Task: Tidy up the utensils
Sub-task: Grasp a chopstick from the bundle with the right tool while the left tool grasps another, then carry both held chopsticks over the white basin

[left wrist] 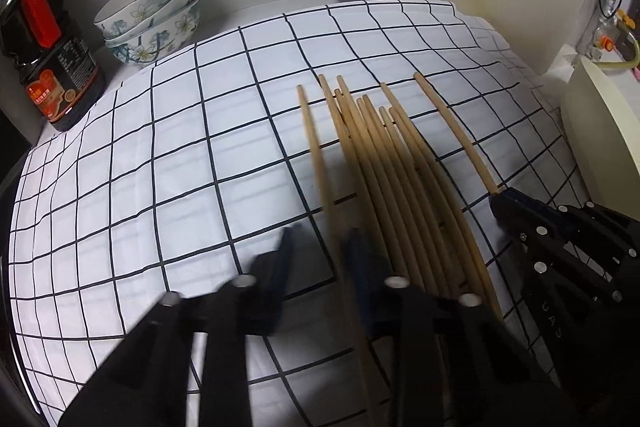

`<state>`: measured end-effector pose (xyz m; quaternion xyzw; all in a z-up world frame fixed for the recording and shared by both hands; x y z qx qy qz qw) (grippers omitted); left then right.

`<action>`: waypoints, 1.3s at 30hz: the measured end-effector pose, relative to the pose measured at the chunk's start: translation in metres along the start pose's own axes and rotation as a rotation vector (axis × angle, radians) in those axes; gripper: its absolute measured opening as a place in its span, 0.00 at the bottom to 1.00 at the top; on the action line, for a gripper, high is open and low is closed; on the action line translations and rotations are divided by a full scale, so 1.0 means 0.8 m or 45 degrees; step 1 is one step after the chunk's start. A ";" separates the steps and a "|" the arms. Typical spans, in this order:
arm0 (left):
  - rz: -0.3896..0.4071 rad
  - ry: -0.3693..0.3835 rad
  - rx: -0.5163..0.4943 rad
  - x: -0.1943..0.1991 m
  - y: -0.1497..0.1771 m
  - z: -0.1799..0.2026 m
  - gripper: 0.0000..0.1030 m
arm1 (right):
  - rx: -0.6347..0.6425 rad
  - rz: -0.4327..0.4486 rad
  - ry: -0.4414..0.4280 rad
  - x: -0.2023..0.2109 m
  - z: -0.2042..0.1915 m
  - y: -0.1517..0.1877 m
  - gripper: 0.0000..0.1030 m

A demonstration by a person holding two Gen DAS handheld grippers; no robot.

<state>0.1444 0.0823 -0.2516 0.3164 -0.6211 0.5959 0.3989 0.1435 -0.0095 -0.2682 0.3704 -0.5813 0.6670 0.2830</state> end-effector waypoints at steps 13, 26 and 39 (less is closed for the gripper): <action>-0.026 0.066 0.049 0.031 0.006 -0.010 0.07 | -0.165 0.010 -0.080 0.036 0.003 0.005 0.06; 0.070 0.140 -0.043 0.107 -0.032 0.053 0.07 | -0.250 0.106 -0.083 0.132 0.048 -0.012 0.06; 0.116 0.326 -0.218 0.157 -0.060 0.226 0.07 | -0.457 0.208 0.070 0.222 0.212 0.030 0.06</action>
Point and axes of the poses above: each gripper's, at about its wrist camera, not at the fingertips, and x roughly against the way its jaws point, z to its right, y to its underside, the point moved 10 cm from there along -x, roughly the way its jaws point, and after that the axes turned 2 degrees about x, right-handed, at the moved point
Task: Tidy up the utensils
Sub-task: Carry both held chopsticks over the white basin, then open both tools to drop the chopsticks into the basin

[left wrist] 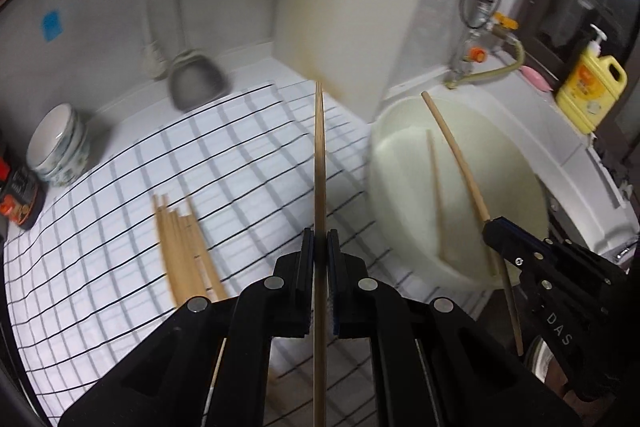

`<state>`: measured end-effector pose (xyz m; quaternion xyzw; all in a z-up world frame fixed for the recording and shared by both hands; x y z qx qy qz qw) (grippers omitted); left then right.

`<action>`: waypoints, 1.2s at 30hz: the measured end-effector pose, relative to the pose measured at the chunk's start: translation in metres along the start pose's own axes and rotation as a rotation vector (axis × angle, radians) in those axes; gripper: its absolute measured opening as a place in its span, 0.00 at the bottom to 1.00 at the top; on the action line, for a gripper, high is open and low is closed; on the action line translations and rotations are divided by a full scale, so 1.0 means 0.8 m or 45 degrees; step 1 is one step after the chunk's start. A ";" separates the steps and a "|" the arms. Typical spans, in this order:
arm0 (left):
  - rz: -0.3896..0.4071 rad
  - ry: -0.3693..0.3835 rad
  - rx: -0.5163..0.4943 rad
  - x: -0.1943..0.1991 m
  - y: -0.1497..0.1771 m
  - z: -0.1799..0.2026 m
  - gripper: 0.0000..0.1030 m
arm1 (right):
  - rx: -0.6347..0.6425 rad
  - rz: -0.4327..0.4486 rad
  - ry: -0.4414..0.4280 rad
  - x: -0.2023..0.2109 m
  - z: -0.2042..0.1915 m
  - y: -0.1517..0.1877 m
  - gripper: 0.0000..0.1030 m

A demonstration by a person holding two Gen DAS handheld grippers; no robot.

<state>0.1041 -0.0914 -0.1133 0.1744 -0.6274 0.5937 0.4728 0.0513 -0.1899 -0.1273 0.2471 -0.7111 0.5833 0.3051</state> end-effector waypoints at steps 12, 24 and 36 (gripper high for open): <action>-0.041 0.113 -0.117 -0.046 -0.031 0.136 0.07 | -0.166 0.001 0.057 0.000 0.125 0.005 0.06; -0.140 0.099 -0.153 -0.126 -0.039 0.181 0.07 | -0.210 -0.094 0.084 -0.060 0.178 0.001 0.06; -0.230 0.060 -0.170 -0.180 -0.036 0.181 0.07 | -0.231 -0.207 0.076 -0.113 0.184 0.003 0.06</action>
Point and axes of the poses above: each gripper's, at about its wrist camera, not at the fingertips, and x roughly against the way its jaws point, z to its right, y to its underside, the point moved 10 cm from there along -x, roughly the way its jaws point, and after that the axes turned 2 degrees about x, right-handed, at the moved point
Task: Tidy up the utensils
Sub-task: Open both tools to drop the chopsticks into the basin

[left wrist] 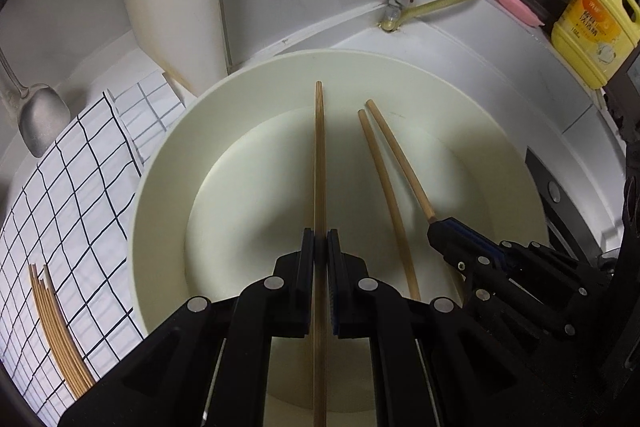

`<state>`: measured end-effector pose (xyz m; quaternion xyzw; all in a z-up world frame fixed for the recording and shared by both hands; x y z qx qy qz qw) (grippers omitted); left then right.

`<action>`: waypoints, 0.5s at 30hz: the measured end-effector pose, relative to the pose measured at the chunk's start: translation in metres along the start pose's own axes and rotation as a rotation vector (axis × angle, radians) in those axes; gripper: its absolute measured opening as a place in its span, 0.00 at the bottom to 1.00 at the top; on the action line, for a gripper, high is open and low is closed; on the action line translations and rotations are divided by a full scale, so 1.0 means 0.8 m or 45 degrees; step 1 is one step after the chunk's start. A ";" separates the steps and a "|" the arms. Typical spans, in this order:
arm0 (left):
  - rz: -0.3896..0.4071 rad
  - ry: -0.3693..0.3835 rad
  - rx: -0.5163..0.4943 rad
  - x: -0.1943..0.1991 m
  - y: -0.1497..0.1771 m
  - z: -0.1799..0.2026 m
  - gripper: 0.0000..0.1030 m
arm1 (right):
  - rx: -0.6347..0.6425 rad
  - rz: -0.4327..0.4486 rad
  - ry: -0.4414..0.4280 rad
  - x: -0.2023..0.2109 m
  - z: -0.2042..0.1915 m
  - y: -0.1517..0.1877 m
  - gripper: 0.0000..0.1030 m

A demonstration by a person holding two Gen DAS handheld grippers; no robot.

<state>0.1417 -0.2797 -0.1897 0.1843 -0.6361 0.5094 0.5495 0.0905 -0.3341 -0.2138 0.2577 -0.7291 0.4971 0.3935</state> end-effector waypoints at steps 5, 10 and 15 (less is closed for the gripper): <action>-0.035 -0.041 0.009 -0.012 0.003 -0.006 0.08 | -0.002 -0.005 0.021 -0.002 0.003 0.003 0.06; 0.005 -0.083 0.030 0.000 0.001 -0.017 0.54 | 0.001 0.046 0.041 0.015 0.007 0.002 0.08; 0.062 -0.112 0.053 0.029 0.001 -0.030 0.63 | -0.004 0.086 0.041 0.039 0.005 0.005 0.12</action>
Point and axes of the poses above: each gripper's, at about its wrist camera, not at the fingertips, and x roughly against the way its jaws point, z to its right, y to its underside, the point moved 10 cm from there along -x, roughly the way its jaws point, and after that the axes turned 2 degrees about x, right-handed, at the moved point
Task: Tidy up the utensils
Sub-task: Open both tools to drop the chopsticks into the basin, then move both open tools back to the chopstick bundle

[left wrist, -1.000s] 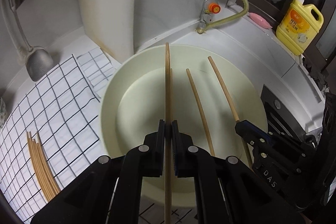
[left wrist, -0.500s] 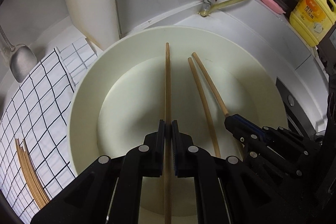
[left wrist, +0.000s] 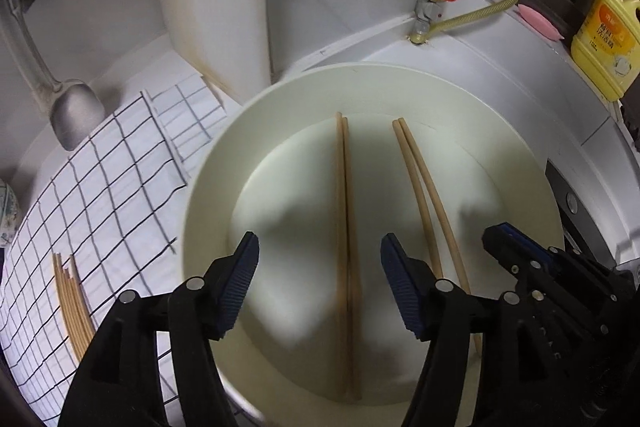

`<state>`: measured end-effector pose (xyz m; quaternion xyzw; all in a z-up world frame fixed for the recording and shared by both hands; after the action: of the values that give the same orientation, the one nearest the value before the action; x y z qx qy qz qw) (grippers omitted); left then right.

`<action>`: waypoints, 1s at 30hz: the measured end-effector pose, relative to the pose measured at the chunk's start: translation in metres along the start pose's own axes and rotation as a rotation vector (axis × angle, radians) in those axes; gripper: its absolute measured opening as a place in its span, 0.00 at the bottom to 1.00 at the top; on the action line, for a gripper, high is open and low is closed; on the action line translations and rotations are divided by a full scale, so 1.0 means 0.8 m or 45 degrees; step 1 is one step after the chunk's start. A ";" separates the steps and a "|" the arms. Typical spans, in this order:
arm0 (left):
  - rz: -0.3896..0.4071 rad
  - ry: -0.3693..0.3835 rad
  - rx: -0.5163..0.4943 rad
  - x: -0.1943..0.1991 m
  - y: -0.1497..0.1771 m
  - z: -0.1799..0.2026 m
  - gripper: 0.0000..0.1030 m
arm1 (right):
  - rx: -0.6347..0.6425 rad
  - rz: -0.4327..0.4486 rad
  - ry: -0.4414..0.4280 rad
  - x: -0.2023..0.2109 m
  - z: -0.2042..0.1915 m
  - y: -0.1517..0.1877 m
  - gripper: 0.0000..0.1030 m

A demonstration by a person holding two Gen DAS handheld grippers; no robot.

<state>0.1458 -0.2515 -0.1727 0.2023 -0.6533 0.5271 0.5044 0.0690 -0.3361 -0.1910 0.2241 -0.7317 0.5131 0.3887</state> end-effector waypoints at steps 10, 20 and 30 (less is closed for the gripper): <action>0.047 -0.037 0.053 0.061 0.022 -0.044 0.73 | 0.022 0.048 -0.065 0.048 -0.034 0.013 0.31; 0.139 -0.109 0.096 0.130 0.048 -0.116 0.79 | 0.117 0.064 -0.117 0.084 -0.099 0.029 0.40; 0.169 -0.172 0.196 0.171 0.085 -0.194 0.83 | 0.267 0.048 -0.175 0.096 -0.190 0.044 0.49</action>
<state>0.1052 -0.0517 -0.0962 0.2319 -0.6552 0.5932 0.4063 0.0486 -0.1770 -0.1237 0.2844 -0.7030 0.5774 0.3025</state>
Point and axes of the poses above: each gripper's, at about its wrist camera, not at the fingertips, and x roughly against the way its jaws point, z to its right, y to its underside, the point moved 10 cm from there along -x, roughly the way its jaws point, and after that the axes turned 2 degrees about x, right-handed, at the moved point
